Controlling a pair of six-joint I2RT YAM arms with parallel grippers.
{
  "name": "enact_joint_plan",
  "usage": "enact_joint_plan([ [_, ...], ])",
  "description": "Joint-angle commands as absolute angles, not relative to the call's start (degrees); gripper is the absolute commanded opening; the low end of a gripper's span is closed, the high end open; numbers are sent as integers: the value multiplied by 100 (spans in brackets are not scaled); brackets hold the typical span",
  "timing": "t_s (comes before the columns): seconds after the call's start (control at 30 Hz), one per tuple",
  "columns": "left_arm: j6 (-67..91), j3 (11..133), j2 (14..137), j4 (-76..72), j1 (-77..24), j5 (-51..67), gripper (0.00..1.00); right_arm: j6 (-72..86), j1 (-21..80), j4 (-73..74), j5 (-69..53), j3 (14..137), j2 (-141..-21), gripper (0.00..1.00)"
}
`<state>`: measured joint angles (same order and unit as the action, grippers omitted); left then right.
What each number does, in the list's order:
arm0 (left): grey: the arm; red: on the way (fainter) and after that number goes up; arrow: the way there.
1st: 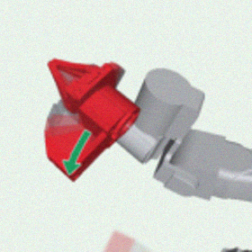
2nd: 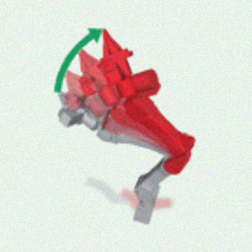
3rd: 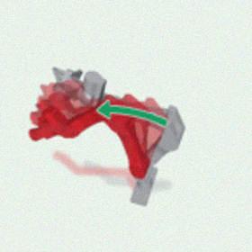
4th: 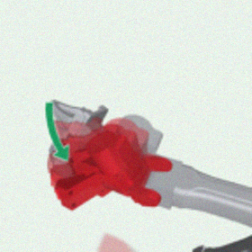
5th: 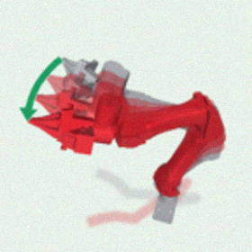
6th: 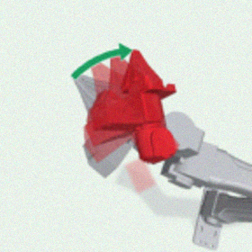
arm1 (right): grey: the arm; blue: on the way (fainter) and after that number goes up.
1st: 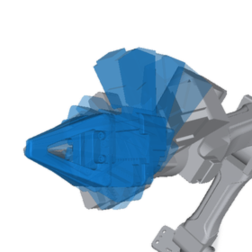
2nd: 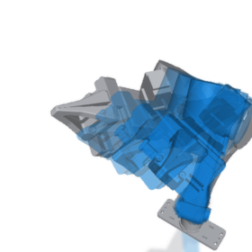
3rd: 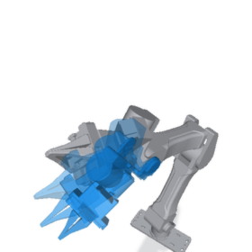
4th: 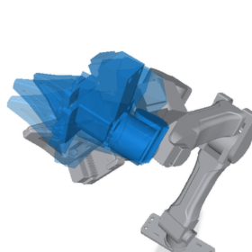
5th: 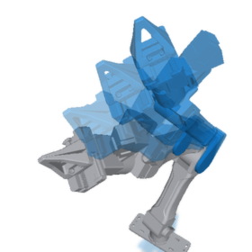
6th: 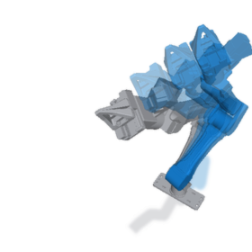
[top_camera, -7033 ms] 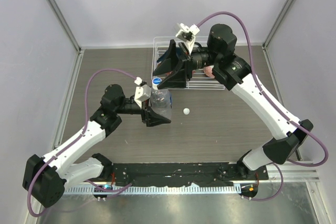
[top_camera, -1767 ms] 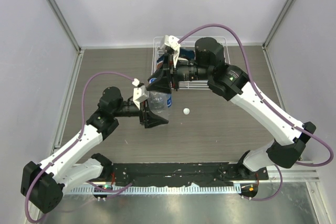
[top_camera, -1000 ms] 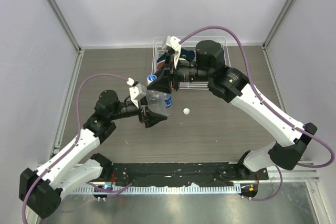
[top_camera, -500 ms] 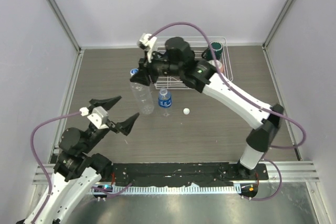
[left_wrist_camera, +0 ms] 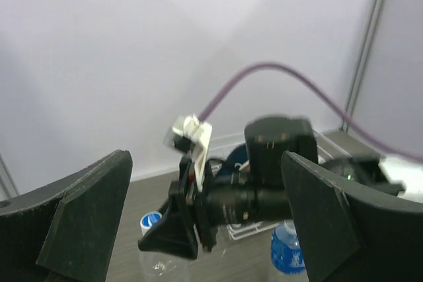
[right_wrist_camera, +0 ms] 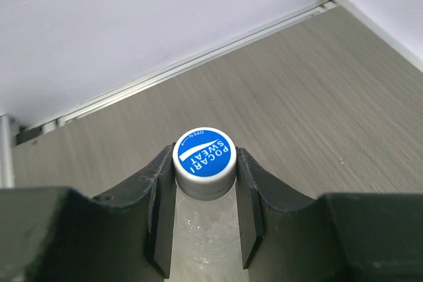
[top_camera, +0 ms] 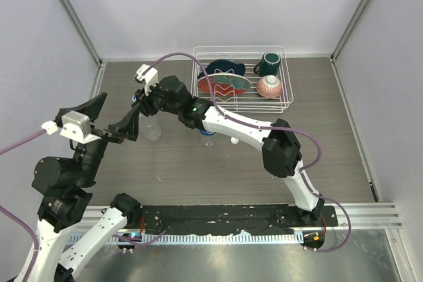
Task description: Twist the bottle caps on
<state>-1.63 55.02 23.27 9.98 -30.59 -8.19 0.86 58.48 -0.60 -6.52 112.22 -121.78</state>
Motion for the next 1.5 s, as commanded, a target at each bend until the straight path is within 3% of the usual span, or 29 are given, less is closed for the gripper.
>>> enact_joint_plan([
  [0.0,-26,6195,2741,1221,-3050,-1318,100,211,5950,-1633,333,11215,-12436,1],
  [0.47,351,6645,3173,1740,-3041,-1398,100,387,6100,-2189,844,10775,-12946,2],
  [0.57,325,6636,3199,1810,-3041,-1406,100,378,6100,-2066,826,10793,-12999,10],
  [0.7,316,6627,3252,1846,-3041,-1441,100,396,6100,-2057,861,10679,-12990,30],
  [0.9,325,6583,3270,1802,-3041,-1424,100,378,6100,-1934,879,10670,-13008,46],
  [1.47,176,6434,3252,1617,-3041,-1450,100,194,6108,-1231,501,11135,-12990,73],
])
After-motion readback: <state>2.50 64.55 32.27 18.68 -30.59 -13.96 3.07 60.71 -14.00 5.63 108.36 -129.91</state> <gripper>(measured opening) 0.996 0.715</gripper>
